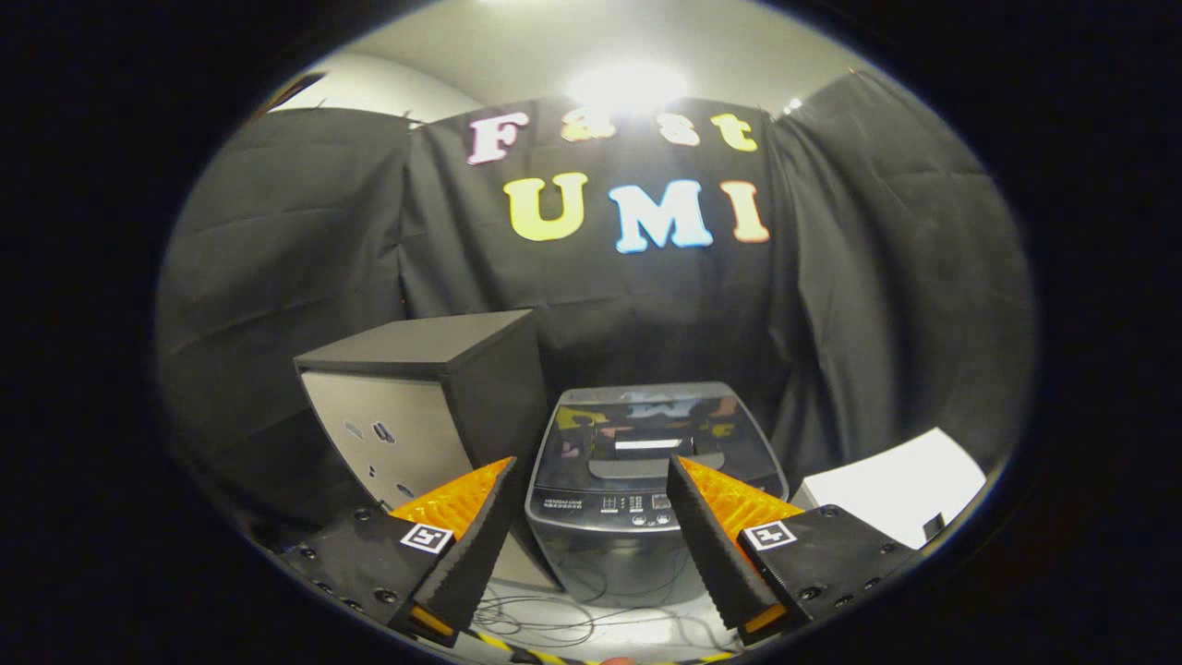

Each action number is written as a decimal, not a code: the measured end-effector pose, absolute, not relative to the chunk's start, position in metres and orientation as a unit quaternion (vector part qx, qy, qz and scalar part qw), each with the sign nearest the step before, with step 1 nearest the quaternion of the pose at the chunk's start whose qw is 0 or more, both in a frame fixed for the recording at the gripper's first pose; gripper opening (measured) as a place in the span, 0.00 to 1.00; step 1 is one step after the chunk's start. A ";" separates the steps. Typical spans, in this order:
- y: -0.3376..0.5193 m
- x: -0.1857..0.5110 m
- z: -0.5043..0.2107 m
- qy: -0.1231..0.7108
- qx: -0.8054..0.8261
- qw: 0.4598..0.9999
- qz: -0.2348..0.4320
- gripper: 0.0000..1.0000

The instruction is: Put the clothes into the washing machine and then close the washing machine lid.

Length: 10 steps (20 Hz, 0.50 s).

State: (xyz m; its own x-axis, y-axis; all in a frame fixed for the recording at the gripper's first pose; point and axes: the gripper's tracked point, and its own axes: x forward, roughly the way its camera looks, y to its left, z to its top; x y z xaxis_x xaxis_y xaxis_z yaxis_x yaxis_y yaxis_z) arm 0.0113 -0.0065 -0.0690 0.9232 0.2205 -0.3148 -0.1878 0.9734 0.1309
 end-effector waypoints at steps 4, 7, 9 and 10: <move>0.009 -0.001 -0.053 0.092 0.011 0.989 0.117 0.99; 0.012 -0.006 -0.050 0.068 0.039 0.991 0.107 1.00; 0.011 -0.011 -0.045 0.051 0.048 0.993 0.097 1.00; 0.009 -0.015 -0.045 0.048 0.047 0.993 0.092 0.99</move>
State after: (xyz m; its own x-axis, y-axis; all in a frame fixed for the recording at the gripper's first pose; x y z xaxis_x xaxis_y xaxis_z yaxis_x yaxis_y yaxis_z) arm -0.0153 0.0094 -0.0451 0.9784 0.1877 -0.0864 -0.1788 0.9786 0.1014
